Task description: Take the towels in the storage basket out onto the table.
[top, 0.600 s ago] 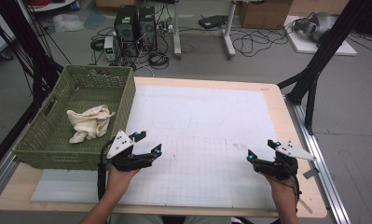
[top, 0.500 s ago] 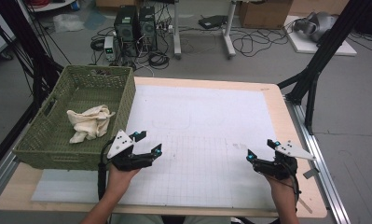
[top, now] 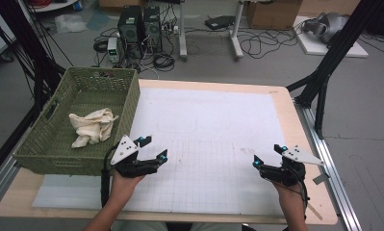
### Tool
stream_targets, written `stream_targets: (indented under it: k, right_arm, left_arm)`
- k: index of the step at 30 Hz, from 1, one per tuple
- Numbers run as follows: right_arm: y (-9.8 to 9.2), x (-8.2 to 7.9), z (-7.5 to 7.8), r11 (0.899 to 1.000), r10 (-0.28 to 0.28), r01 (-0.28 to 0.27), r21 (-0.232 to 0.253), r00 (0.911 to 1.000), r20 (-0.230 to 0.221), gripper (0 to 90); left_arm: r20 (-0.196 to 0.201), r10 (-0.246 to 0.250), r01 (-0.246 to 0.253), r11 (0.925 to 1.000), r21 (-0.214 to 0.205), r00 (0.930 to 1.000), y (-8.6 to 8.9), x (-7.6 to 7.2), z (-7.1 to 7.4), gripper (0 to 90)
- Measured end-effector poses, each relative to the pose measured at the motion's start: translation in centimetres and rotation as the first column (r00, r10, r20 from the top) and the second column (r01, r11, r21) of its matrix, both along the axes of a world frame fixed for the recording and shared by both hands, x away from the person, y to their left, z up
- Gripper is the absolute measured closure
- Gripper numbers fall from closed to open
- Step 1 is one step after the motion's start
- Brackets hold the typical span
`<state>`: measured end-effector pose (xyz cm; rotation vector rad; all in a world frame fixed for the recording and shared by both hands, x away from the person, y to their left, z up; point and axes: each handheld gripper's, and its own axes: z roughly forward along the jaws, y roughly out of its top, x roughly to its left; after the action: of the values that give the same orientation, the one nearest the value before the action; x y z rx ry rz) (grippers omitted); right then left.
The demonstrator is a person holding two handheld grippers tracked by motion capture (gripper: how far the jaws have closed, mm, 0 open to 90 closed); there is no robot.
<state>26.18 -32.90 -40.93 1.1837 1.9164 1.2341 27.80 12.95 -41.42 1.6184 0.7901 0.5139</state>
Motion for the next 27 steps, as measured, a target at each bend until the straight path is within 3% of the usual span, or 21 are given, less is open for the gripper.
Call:
stream_targets:
  k: [9,18,27]
  right_arm:
    - [0.3,0.1,-0.1,1.0,0.011,-0.011,-0.016,0.9999,0.001,12.5]
    - [0.1,0.2,-0.2,1.0,0.006,-0.006,-0.003,1.0,-0.004,12.5]
    - [0.0,0.2,-0.1,1.0,0.006,-0.006,0.0,1.0,0.002,12.5]
  left_arm:
    - [-0.001,-0.016,0.016,0.9999,-0.004,0.9999,-0.2,-0.2,0.1,24.0]
    - [-0.013,-0.027,0.027,0.9993,-0.025,0.9995,-0.1,-0.2,0.5,24.8]
    - [-0.014,-0.059,0.059,0.9969,-0.053,0.9981,0.2,-0.7,3.0,24.6]
